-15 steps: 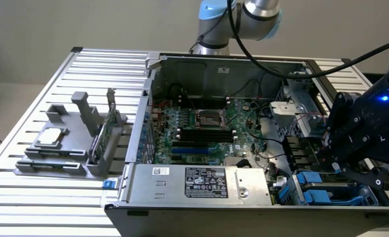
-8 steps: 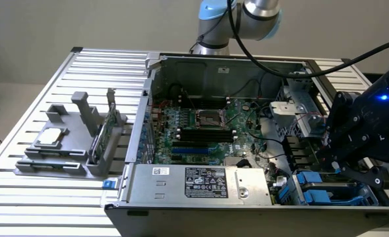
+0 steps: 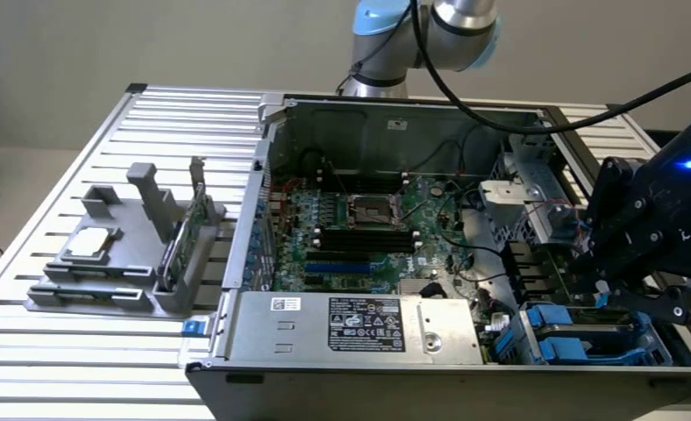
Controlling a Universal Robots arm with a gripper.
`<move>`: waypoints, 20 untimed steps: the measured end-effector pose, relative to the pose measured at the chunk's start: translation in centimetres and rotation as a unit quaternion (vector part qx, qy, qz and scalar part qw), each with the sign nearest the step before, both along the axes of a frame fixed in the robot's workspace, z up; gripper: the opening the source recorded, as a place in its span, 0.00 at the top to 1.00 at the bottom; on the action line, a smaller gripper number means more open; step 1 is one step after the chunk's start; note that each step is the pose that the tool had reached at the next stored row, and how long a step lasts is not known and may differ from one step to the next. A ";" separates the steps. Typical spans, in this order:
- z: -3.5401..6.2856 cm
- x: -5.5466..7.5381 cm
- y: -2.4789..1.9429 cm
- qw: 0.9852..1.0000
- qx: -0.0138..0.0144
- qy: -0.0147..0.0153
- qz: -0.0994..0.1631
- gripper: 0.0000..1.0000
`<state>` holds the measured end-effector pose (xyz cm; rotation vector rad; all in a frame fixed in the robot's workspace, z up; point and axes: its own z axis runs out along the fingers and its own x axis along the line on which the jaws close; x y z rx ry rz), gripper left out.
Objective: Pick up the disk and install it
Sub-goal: 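Insert the second disk wire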
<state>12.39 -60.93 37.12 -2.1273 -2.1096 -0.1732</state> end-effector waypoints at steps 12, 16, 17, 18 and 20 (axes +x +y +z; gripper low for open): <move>0.10 1.1 0.72 1.000 -0.009 0.000 0.000 0.75; 0.11 1.4 0.85 1.000 -0.010 0.000 0.000 0.75; 0.10 1.5 0.90 1.000 -0.011 0.000 0.000 0.75; 0.10 1.5 0.96 1.000 -0.011 0.000 0.000 0.75; 0.10 1.5 1.01 1.000 -0.012 0.000 0.000 0.75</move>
